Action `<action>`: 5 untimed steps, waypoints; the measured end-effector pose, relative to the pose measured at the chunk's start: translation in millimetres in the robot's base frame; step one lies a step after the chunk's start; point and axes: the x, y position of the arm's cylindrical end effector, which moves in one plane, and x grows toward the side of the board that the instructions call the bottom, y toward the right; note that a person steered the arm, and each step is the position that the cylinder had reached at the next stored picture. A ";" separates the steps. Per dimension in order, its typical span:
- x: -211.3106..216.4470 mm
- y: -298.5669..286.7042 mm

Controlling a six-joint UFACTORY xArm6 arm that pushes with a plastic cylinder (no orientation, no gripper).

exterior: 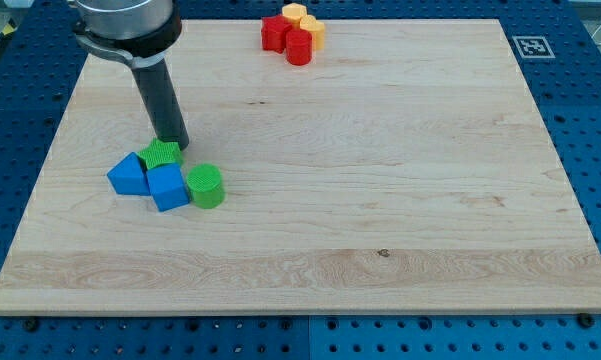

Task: Move your arm closer to the blue triangle

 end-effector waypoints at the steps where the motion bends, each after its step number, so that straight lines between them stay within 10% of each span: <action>1: -21.5 -11.6; 5: 36.1 -72.2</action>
